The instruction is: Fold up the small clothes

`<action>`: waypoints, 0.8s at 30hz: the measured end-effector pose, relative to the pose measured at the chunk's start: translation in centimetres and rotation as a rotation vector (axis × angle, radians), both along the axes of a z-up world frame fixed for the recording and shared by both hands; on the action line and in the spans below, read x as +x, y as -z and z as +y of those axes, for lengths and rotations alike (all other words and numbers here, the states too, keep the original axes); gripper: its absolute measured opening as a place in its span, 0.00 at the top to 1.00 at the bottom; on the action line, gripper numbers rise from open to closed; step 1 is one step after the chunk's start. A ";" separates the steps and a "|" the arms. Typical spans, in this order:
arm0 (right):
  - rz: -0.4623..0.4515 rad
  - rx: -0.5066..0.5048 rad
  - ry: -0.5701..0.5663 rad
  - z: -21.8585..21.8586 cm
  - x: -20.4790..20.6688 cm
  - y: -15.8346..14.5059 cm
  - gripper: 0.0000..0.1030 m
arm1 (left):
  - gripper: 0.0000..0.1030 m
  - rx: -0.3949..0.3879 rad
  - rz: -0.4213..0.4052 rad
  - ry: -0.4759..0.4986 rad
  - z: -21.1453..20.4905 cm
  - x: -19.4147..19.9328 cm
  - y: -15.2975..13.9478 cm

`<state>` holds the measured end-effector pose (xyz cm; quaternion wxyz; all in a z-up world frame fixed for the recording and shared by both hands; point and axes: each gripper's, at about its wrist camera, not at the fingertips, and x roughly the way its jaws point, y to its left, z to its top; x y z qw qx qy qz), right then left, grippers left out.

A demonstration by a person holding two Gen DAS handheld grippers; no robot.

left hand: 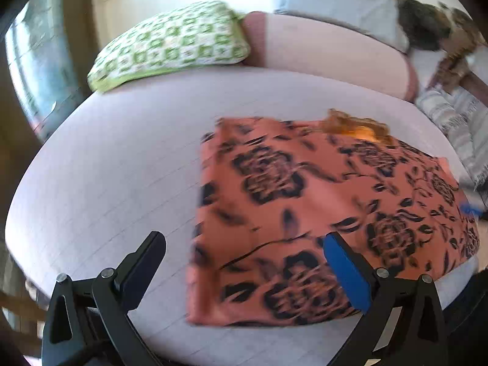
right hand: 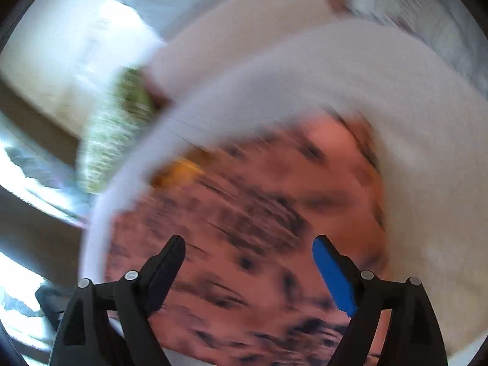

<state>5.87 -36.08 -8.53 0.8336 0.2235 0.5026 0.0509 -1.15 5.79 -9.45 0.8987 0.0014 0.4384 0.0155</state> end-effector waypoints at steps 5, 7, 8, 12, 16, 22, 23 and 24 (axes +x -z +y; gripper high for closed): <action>-0.082 0.019 0.005 0.8 -2.1 -2.9 0.18 | 0.00 -0.036 -0.004 -0.068 2.9 -1.5 -0.3; -0.166 0.014 -0.053 2.4 -3.0 -4.7 0.17 | 0.00 -0.042 0.004 -0.090 3.7 -1.8 -0.2; -0.187 0.016 -0.078 2.5 -3.6 -4.8 0.14 | 0.00 -0.046 0.009 -0.098 3.8 -1.9 -0.1; 0.006 0.009 -0.054 1.7 -2.4 1.0 0.12 | 0.00 -0.067 0.007 -0.100 3.7 -1.9 -0.5; -0.103 0.072 0.017 1.1 -4.6 -2.9 0.12 | 0.00 -0.038 -0.040 -0.017 0.9 -1.5 -1.7; -0.017 0.232 0.175 0.2 -10.2 -1.0 0.12 | 0.00 -0.037 -0.059 0.150 -6.2 1.3 -1.4; 0.002 0.260 0.209 -0.1 -11.1 0.1 0.12 | 0.00 -0.034 -0.062 0.174 -7.3 1.6 -1.3; 0.013 0.276 0.232 -0.2 -11.3 0.9 0.12 | 0.00 -0.032 -0.063 0.201 -8.6 2.0 -1.2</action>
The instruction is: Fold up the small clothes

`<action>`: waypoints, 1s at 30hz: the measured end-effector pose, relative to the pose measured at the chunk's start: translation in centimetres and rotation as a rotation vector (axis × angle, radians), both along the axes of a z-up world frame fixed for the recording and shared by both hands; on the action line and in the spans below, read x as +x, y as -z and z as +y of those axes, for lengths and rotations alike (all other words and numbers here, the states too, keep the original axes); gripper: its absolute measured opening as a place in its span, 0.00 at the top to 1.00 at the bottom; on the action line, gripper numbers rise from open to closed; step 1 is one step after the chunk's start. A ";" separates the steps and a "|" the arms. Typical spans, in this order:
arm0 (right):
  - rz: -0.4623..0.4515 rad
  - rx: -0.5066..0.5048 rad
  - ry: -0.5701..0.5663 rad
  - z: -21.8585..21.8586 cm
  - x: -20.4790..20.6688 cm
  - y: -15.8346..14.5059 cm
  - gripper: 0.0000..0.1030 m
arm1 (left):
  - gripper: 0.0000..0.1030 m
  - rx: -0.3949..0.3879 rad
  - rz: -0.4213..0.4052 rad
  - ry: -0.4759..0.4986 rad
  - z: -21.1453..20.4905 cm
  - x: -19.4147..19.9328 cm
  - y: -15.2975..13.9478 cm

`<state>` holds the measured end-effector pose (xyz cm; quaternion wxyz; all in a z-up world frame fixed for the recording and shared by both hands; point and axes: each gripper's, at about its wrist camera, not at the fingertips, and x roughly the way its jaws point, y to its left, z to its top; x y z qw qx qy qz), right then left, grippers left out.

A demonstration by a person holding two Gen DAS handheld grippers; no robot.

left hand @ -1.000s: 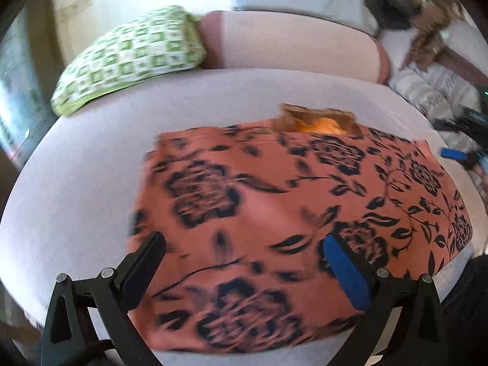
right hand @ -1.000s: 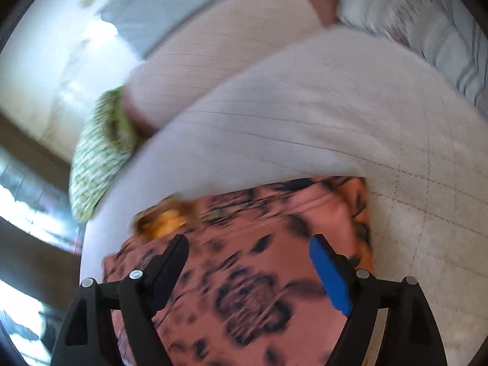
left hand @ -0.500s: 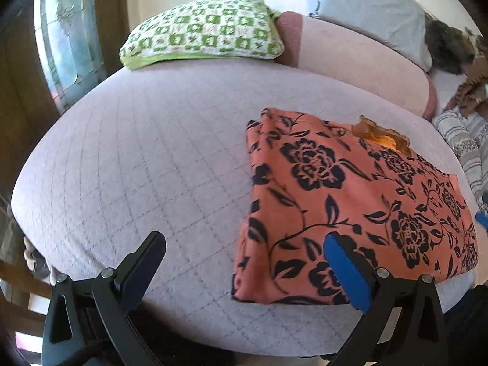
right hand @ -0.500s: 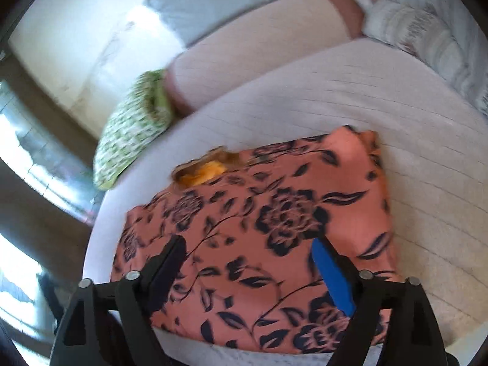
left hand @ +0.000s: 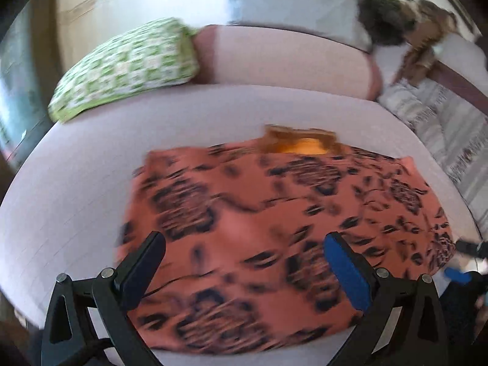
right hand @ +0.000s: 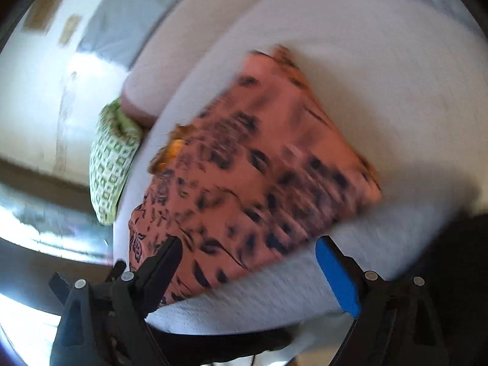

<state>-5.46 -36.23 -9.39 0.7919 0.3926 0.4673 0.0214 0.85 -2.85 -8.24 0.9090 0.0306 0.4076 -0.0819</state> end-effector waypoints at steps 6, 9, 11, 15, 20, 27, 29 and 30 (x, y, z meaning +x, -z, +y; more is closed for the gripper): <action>0.057 0.024 0.084 -1.6 1.4 2.2 0.12 | 0.00 0.070 0.064 0.095 -4.9 1.7 2.8; 0.055 0.066 0.142 -2.4 2.1 2.3 0.12 | 0.00 0.144 0.130 0.105 -5.6 2.3 5.2; 0.042 0.065 0.147 -2.6 2.4 1.8 0.11 | 0.00 0.132 0.105 0.095 -5.4 2.0 4.4; 0.042 0.037 0.141 -2.4 3.5 1.5 0.11 | 0.00 0.105 0.067 0.093 -5.4 2.3 2.5; 0.038 0.021 0.132 -2.5 3.7 1.6 0.11 | 0.00 0.101 0.095 0.074 -5.5 2.9 3.0; -0.010 -0.048 0.117 -1.8 4.6 0.1 0.11 | 0.00 0.091 0.083 0.088 -6.0 3.0 2.4; 0.007 -0.070 0.103 -1.5 5.1 0.6 0.11 | 0.00 0.088 0.089 0.085 -6.0 3.3 2.4; 0.017 -0.067 0.102 -1.7 5.1 1.0 0.11 | 0.00 0.089 0.094 0.084 -6.0 3.4 2.5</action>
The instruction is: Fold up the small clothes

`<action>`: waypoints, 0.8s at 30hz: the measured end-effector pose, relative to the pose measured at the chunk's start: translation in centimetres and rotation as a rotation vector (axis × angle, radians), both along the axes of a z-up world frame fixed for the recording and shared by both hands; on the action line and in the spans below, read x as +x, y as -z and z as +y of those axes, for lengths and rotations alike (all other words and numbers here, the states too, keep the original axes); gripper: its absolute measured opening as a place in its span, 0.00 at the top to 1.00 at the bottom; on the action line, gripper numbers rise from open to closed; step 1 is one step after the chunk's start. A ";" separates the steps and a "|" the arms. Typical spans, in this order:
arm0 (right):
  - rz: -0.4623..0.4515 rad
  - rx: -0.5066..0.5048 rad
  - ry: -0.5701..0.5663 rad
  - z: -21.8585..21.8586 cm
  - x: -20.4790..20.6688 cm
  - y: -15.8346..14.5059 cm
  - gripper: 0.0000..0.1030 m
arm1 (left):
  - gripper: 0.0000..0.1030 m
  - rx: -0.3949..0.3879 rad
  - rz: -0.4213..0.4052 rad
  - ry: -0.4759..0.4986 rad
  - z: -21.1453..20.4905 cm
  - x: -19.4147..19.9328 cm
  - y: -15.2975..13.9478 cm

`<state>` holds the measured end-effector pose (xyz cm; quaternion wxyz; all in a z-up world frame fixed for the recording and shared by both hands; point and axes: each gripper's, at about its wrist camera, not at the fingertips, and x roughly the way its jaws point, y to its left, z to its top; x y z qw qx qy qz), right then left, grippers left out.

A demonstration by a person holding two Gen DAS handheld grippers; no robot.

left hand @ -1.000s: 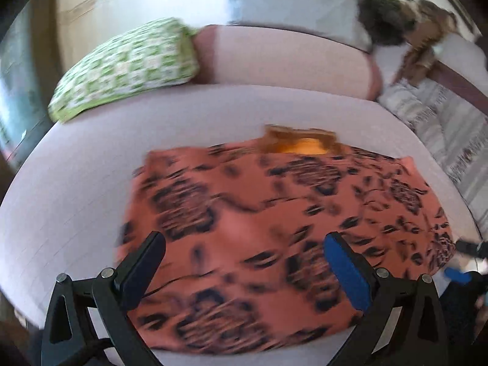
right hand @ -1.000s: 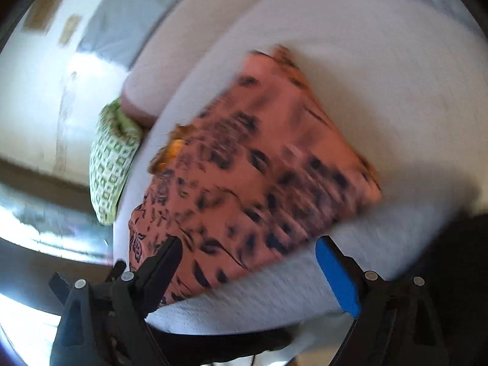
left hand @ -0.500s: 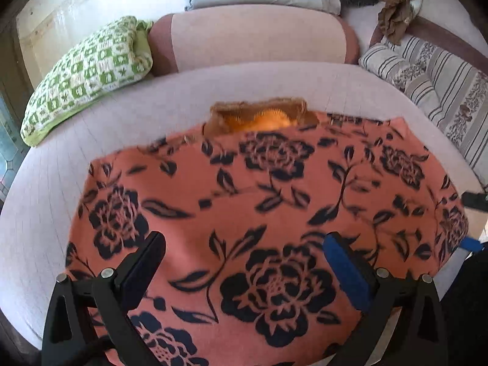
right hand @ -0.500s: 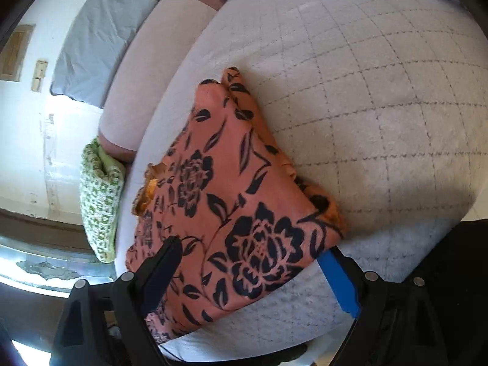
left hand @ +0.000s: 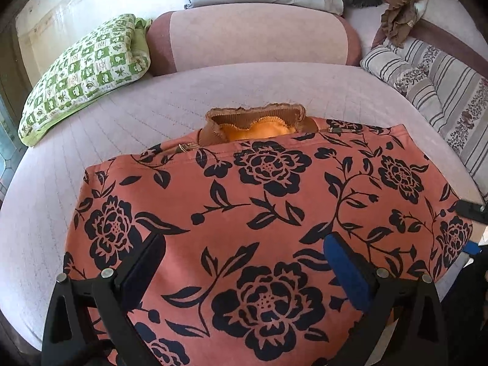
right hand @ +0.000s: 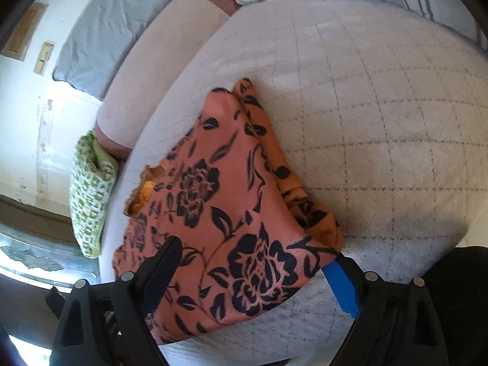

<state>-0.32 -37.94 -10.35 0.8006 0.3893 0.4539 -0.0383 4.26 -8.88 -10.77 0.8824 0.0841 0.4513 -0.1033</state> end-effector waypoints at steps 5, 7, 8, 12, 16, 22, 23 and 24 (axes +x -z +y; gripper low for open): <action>0.006 0.012 0.009 -0.1 0.1 0.6 0.11 | 0.00 0.009 0.013 -0.005 0.1 0.2 0.3; 0.008 0.015 0.011 -0.1 0.2 0.6 0.11 | 0.00 0.002 0.009 -0.003 0.1 0.2 0.1; 0.005 0.014 0.013 -0.1 0.3 0.6 0.11 | 0.00 -0.003 0.005 -0.002 0.1 0.2 0.1; 0.004 0.003 0.010 0.0 0.5 0.6 0.11 | 0.00 0.004 0.023 0.001 -0.3 0.6 0.8; -0.037 -0.014 0.008 0.3 0.2 -0.4 0.11 | 0.00 0.023 0.058 0.000 -0.5 0.9 2.4; -0.007 -0.053 0.002 0.1 0.9 0.2 0.11 | 0.00 -0.028 -0.027 -0.015 -0.2 0.5 -0.3; 0.000 -0.050 0.004 0.0 0.9 0.4 0.12 | 0.00 -0.024 -0.019 -0.012 -0.3 0.6 -0.1; -0.002 -0.050 0.006 0.0 0.9 0.5 0.12 | 0.00 -0.014 0.006 -0.005 -0.5 0.8 0.6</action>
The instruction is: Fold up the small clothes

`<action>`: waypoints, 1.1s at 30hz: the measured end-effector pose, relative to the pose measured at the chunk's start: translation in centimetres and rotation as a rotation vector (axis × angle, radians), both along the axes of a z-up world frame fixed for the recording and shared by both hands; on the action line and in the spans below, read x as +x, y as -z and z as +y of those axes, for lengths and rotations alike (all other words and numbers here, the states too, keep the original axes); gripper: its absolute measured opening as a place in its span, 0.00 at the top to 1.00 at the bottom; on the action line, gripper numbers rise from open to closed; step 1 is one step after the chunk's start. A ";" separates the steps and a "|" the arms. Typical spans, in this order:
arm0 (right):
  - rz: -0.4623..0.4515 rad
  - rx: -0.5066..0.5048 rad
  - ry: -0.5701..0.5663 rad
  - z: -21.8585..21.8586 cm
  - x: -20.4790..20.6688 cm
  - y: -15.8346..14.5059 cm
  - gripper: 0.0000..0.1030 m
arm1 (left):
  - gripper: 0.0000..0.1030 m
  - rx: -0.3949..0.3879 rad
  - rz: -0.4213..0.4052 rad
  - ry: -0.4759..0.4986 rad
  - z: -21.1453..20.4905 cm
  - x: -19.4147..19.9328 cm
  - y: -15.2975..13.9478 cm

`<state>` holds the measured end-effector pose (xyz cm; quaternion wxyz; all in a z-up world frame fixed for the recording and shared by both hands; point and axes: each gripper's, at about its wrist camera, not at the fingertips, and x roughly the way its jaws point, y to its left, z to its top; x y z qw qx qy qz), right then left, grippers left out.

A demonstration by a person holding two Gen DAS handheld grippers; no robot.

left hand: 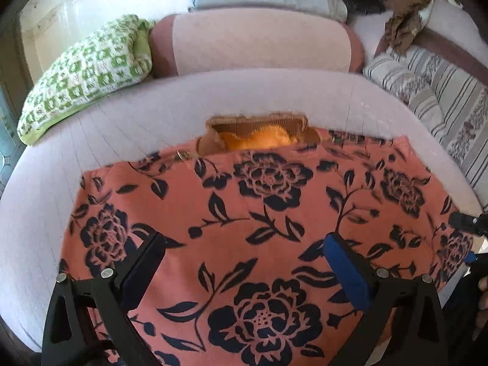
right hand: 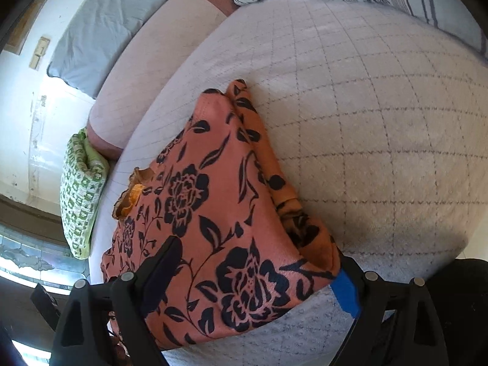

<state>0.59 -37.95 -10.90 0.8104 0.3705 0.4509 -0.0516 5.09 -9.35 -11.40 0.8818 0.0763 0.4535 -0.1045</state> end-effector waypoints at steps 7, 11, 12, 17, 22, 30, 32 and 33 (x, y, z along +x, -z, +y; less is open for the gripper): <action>-0.008 0.004 -0.011 -0.2 -0.1 0.0 0.11 | 0.00 0.033 0.053 -0.004 -0.3 0.0 2.1; -0.009 -0.027 -0.029 0.1 0.0 -0.3 0.22 | 0.00 0.019 0.005 -0.026 0.3 0.1 0.8; 0.001 -0.041 -0.037 0.2 0.0 -0.2 0.28 | 0.00 0.022 -0.001 -0.024 0.3 0.1 0.9; 0.029 -0.094 -0.058 -0.1 0.1 0.1 0.62 | 0.00 0.051 0.028 -0.012 0.0 0.3 2.8; -0.007 -0.101 -0.069 -0.1 -0.3 -0.9 0.65 | 0.00 0.032 -0.016 -0.036 0.3 -0.2 0.3; -0.012 -0.109 -0.105 0.9 0.9 -1.0 0.78 | 0.00 0.035 0.061 -0.019 0.3 1.0 2.0; -0.066 -0.154 -0.138 2.3 1.1 -3.2 0.81 | 0.00 0.003 0.033 -0.036 1.5 0.7 0.6; -0.104 -0.188 -0.166 3.5 1.3 -4.9 0.82 | 0.00 -0.013 0.004 -0.053 2.3 0.3 -0.2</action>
